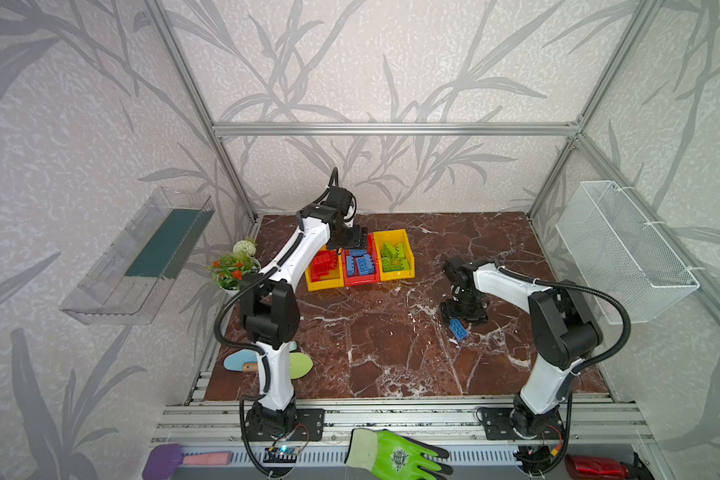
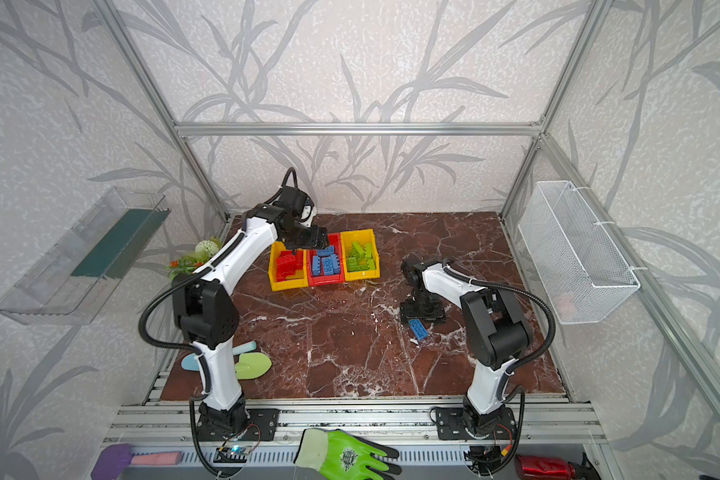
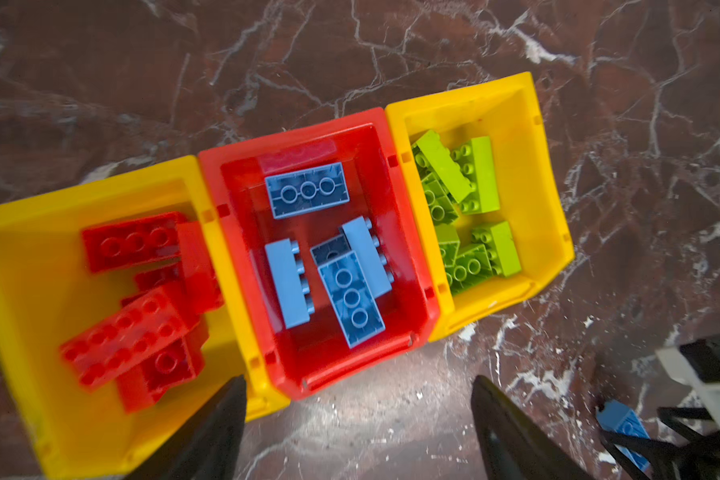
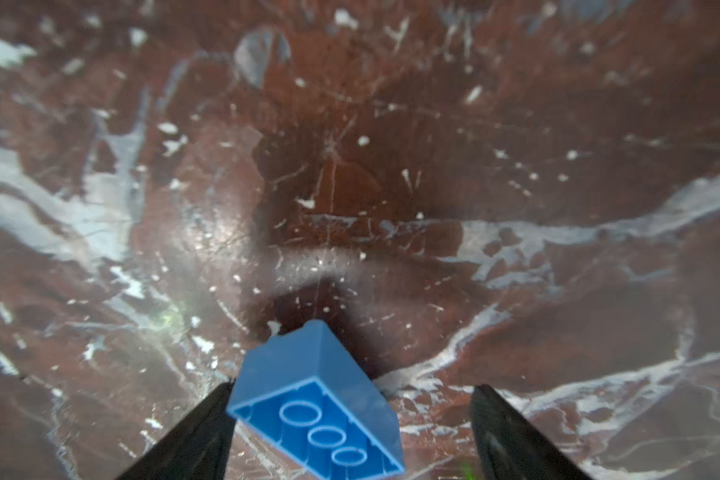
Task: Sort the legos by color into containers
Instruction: 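Grasp the last blue brick with the right gripper while the left arm withdraws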
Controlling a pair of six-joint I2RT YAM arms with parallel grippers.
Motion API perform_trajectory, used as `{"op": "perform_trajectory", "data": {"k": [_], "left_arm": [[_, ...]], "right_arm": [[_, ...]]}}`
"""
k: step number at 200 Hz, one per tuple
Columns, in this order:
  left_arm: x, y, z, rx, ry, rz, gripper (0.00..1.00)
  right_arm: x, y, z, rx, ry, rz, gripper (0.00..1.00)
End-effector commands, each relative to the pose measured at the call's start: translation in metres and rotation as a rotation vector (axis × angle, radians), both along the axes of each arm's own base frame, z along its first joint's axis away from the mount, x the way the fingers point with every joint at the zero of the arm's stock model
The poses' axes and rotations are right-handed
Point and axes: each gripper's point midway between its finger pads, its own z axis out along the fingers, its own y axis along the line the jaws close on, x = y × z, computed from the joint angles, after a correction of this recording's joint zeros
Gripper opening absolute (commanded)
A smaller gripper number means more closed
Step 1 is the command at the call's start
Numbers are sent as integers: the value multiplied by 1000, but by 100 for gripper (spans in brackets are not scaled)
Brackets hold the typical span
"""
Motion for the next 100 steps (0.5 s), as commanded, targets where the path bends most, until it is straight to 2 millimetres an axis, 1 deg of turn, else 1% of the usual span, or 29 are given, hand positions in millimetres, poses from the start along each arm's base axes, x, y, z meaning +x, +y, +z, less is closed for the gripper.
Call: {"op": "perform_trajectory", "data": {"k": [1,5,11,18,23,25,48,62,72,78,81,92,100], "left_arm": [[-27,21,17,32,-41,84,85],[-33,25,16,40,-41,92,85],[-42,32,21,47,-57,109,85],[-55,40,18,63,-52,128,85],[-62,46,21,70,-62,145,85],[-66,48,18,75,-56,150,85],[-104,80,16,135,-65,249,85],[-125,97,14,153,-71,298,86],[-139,108,10,159,-67,337,85],[-148,115,8,164,-64,357,87],[-152,118,8,163,-65,368,87],[-166,129,4,168,-67,408,88],[-174,137,0,174,-78,439,88]], "right_arm": [[3,2,-10,14,-1,30,83],[2,2,-11,11,3,34,81],[2,1,-13,10,6,38,80],[1,1,-14,8,9,41,76],[0,0,-15,5,12,43,72],[0,0,-15,5,13,43,71],[-5,0,-19,-5,25,52,48],[-7,1,-21,-12,35,61,39],[-8,3,-21,-14,38,69,35],[-8,5,-20,-16,41,74,34],[-8,6,-19,-14,41,77,31],[-7,12,-13,-12,39,84,29],[-4,18,-4,-6,21,96,29]]}}
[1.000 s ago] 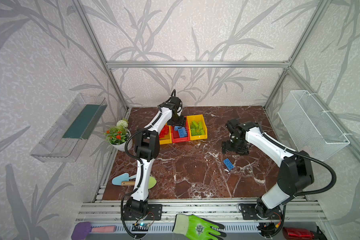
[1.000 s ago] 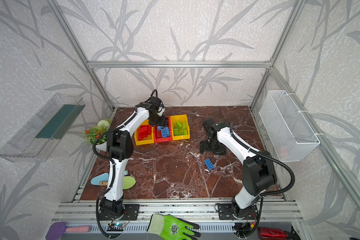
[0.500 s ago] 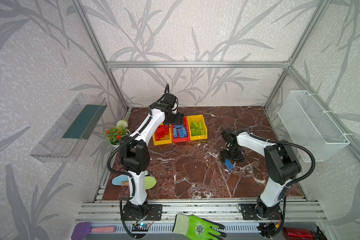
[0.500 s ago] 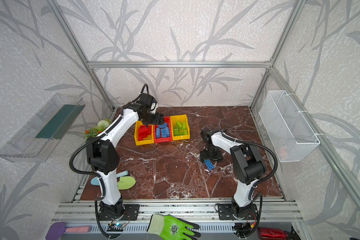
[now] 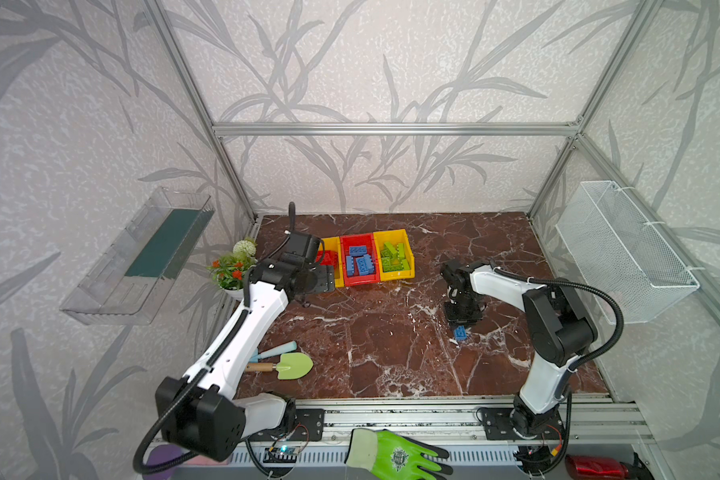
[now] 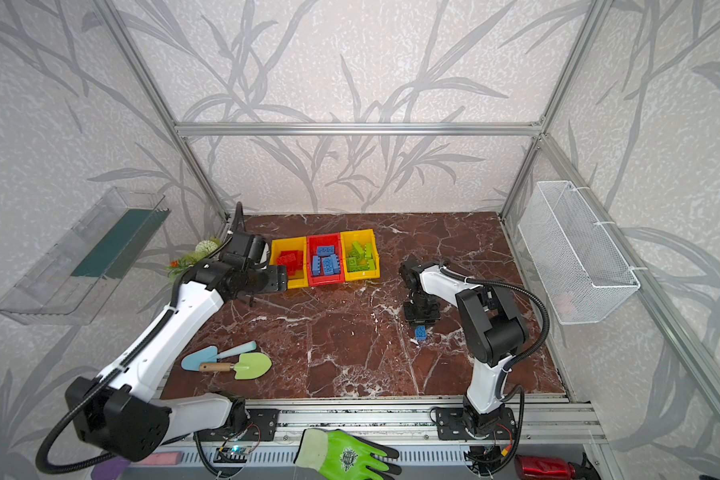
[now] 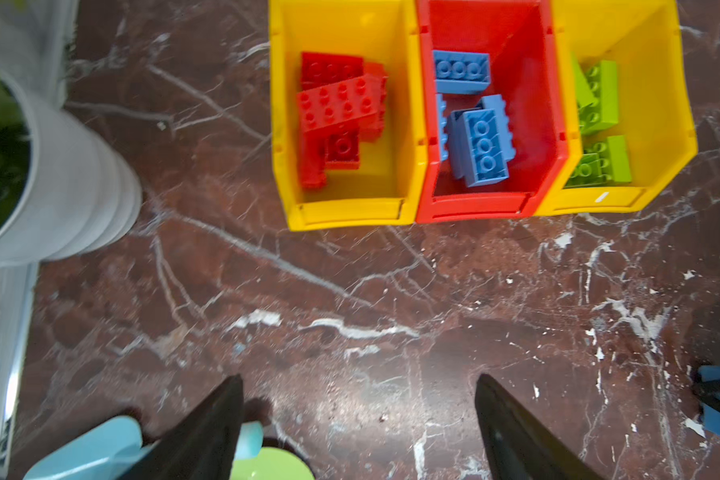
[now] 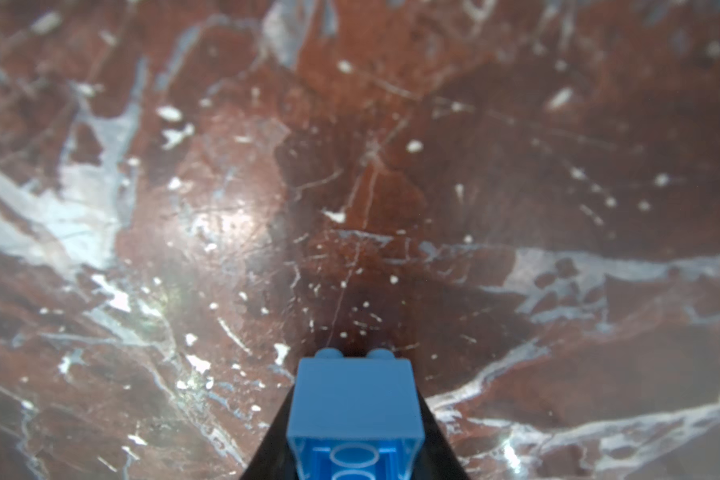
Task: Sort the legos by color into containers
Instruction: 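Grasp the last blue brick with the right gripper while the left arm withdraws, then carry the blue brick over the red bin and open the right gripper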
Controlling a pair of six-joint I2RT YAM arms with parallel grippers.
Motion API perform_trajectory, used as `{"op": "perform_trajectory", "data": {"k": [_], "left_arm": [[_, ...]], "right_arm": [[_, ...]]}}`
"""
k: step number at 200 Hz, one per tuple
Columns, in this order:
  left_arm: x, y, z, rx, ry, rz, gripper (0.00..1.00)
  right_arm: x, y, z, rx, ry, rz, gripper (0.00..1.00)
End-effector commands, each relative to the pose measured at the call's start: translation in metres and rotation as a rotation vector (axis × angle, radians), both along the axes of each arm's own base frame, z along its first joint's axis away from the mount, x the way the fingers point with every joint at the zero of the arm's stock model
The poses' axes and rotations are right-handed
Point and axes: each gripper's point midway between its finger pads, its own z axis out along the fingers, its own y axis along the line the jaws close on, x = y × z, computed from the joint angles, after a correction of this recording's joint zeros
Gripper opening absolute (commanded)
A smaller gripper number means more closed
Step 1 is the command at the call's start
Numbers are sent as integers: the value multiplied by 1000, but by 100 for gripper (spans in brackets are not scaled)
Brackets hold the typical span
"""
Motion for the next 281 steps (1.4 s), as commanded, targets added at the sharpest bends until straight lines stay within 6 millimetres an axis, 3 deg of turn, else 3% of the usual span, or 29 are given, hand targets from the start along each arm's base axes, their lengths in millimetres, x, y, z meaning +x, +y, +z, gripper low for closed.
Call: {"op": "perform_trajectory", "data": {"k": [1,44,65,106,137,156,171,207,247,273,281], "left_arm": [[-25,31,-6,45,-16,137,88],[-63,70,-22,79,-47,285,95],[-64,81,-9,102,-101,334,98],[-70,93,-5,126,-124,400,99],[-73,100,4,139,-167,431,99],[-72,103,10,149,-206,439,99],[-70,108,16,167,-230,456,99],[-71,114,32,167,-296,496,99],[-69,123,36,130,-327,541,99],[-64,124,36,137,-331,537,99],[-62,124,36,136,-331,536,99]], "right_arm": [[-1,12,4,-7,10,34,29],[31,75,73,82,-127,120,28],[56,114,100,150,-184,149,28],[117,192,127,271,-263,211,28],[163,240,128,344,-373,263,29],[181,257,131,423,-440,248,30],[190,271,120,460,-454,250,30],[200,297,132,477,-596,344,30],[216,314,126,510,-653,311,32],[224,319,123,511,-699,336,46],[226,320,121,504,-711,347,60]]}}
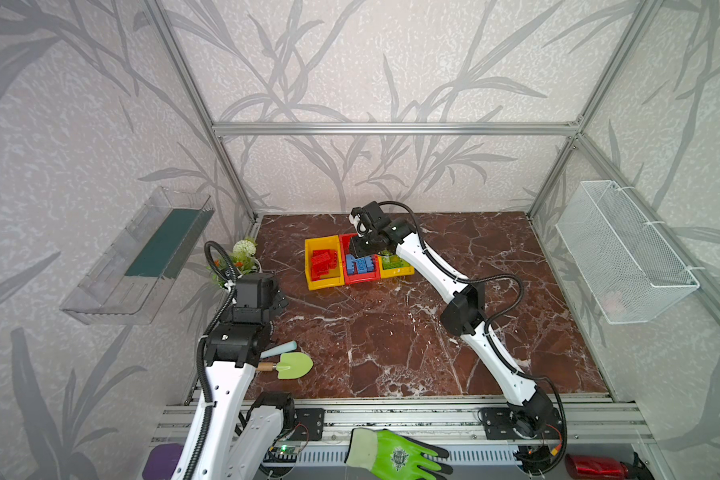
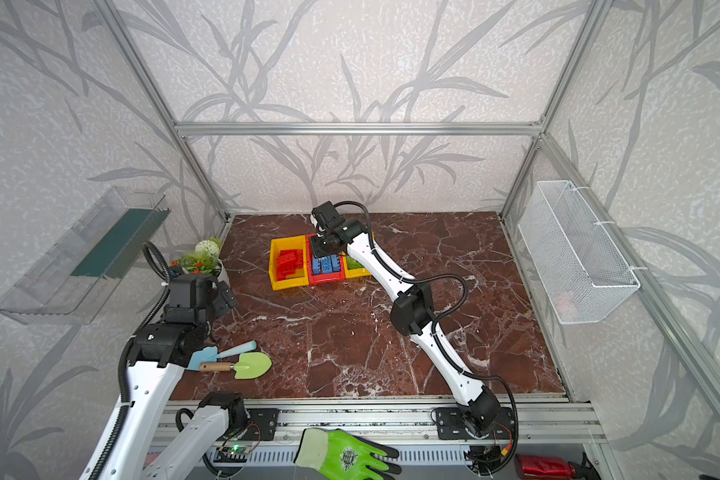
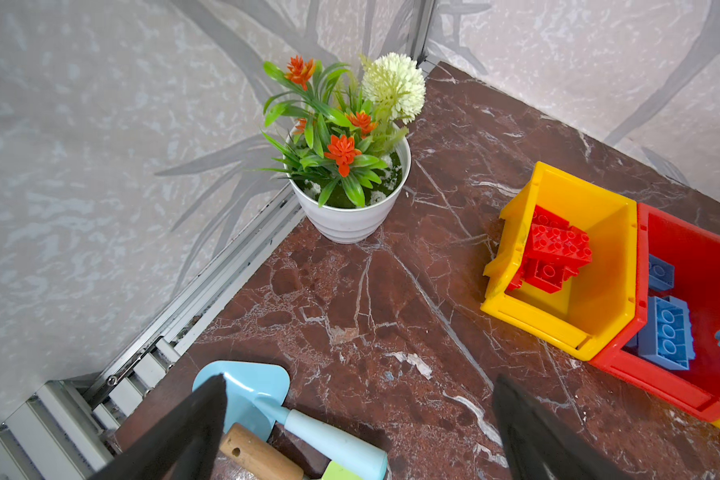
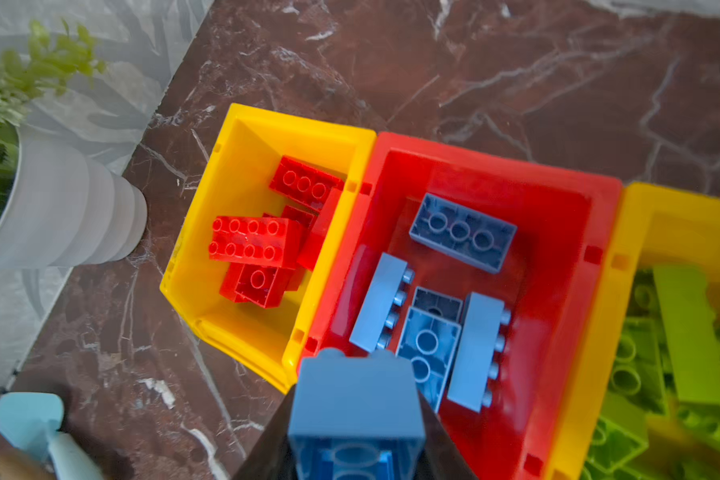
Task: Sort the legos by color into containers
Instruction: 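Carry the blue brick over the red bin and open the right gripper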
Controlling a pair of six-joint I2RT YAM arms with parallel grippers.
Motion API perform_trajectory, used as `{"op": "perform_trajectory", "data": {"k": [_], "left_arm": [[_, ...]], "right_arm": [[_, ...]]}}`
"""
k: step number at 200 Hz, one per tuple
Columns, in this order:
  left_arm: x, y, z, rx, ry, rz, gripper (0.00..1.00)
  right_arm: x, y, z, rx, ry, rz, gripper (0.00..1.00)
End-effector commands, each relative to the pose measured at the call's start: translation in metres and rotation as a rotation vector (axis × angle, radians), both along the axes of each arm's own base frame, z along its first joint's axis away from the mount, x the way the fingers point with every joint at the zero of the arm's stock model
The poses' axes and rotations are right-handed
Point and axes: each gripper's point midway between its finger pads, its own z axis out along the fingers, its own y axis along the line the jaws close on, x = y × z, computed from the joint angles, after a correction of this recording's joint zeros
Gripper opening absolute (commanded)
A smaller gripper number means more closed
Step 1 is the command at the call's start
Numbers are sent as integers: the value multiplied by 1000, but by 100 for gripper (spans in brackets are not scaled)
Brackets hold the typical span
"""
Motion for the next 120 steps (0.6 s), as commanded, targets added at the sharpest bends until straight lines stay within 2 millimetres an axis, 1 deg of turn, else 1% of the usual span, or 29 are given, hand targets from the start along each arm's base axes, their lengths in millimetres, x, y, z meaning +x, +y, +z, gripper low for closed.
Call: {"op": "perform_trajectory", "data": {"k": [1,5,10,18,30,35,55,74,75,77,78,86,99,109,114,117,120], "left_arm": [[6,3,4,3,-23,14,99],[7,3,2,2,-20,11,99],[8,3,2,3,-19,15,99],[9,4,-1,-1,-14,23,99],[11,3,-2,-7,-10,22,99],[11,3,-3,-8,-9,24,99],[13,7,-1,6,-26,39,99],[16,9,-2,36,-53,33,99],[16,9,-2,39,-54,31,99],[17,9,-2,43,-59,27,99],[18,9,-2,45,-62,26,99],[18,9,-4,69,-59,8,99],[24,10,-7,128,-86,-34,99],[27,11,-8,174,-121,-53,99],[31,10,-7,200,-139,-77,99],[33,9,-7,216,-147,-93,99],[35,9,-6,228,-157,-99,99]], "right_arm": [[14,2,-10,-13,-55,-3,61],[15,2,-10,-17,-63,0,68],[16,2,-11,-22,-69,-1,73],[18,2,-8,-25,-86,-1,75],[21,2,-5,-21,-100,-2,85],[20,3,-1,-15,-108,1,87],[17,8,19,9,-146,29,92],[11,9,48,34,-188,50,95],[11,9,48,32,-186,51,95],[10,9,54,38,-194,54,95],[9,10,53,36,-193,56,95],[5,9,65,36,-212,66,97],[-3,2,84,22,-234,76,100],[-12,-5,97,13,-235,87,99],[-17,-10,103,0,-232,92,99],[-20,-14,101,-18,-226,95,99],[-23,-18,105,-28,-226,95,99]]}}
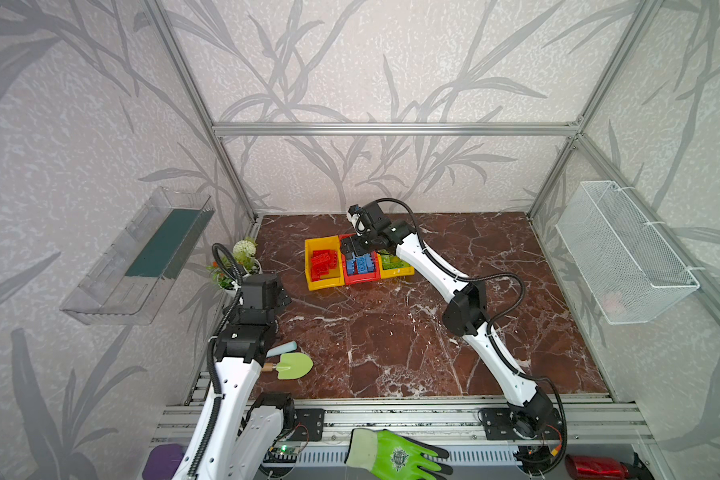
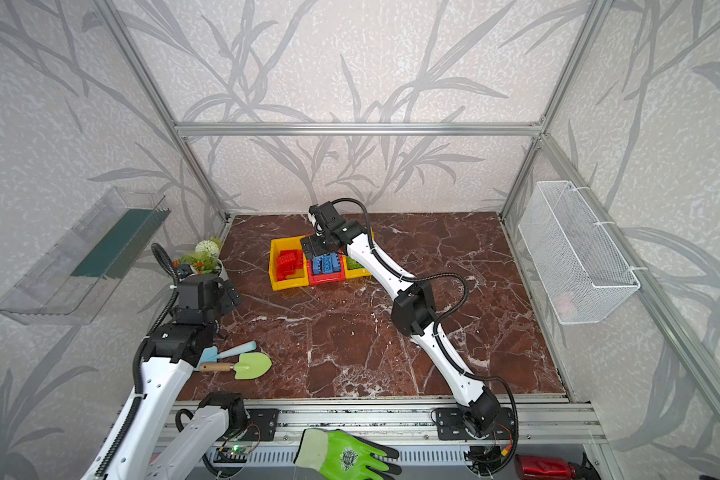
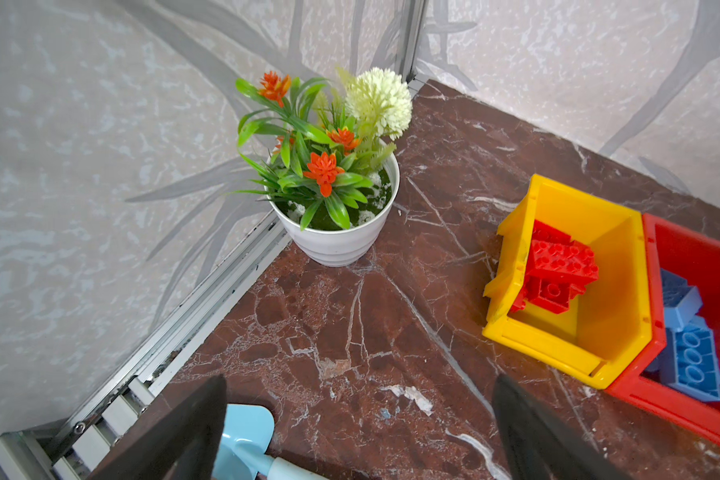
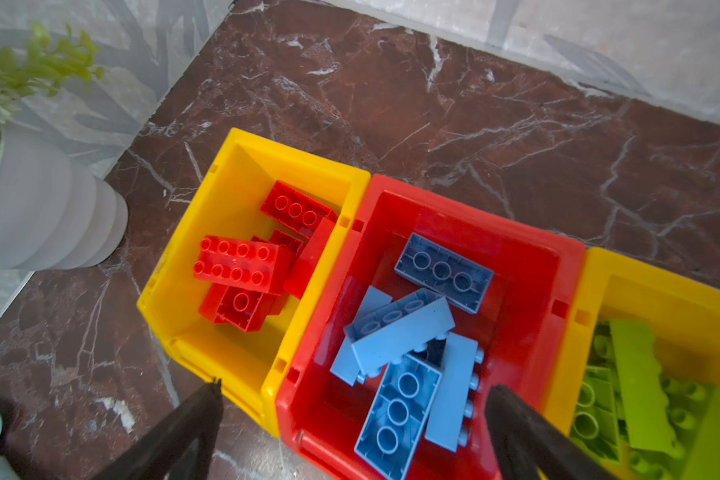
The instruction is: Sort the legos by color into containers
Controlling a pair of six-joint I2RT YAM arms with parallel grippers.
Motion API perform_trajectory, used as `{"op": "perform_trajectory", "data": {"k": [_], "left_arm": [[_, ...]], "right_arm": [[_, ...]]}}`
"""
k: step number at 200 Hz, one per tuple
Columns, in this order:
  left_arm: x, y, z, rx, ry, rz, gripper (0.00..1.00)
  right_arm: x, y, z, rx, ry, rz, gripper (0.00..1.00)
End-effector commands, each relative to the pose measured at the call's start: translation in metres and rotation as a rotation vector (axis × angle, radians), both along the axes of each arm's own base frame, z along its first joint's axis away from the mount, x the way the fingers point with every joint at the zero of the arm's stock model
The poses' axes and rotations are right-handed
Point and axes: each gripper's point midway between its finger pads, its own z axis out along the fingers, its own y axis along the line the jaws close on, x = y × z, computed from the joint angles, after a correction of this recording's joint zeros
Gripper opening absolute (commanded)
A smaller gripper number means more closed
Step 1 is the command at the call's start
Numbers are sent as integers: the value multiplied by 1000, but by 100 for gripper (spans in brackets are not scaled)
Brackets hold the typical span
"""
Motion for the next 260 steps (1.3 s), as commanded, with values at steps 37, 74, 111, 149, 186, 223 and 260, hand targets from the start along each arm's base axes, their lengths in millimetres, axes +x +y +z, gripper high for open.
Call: {"op": "perform_trajectory", "data": {"k": [37,74,111,149,186,223,260], "left_arm": [[36,1,4,174,-151,-94,99],[63,-5,-26,120,-133,-113,99],[78,-4,-48,146,-143,-117,99],[84,-5,-71,172,-160,-137,99],[98,-8,-88,191,-166,-171,99],[115,-10,-102,172,-212,-187,99],[135,-23,-119,158,-137,-281,99]], "right_arm": [[-60,-85,84,-110,-110,-50,99],[-106,-188,72,-30,-190,-227,99],[-148,-284,39,-218,-279,-331,99],[-158,-375,13,-228,-350,-576,99],[-155,-406,-6,-185,-539,-592,99],[-127,-418,-26,-175,-559,-636,99],[-101,-417,-46,-167,-626,-623,99]]}}
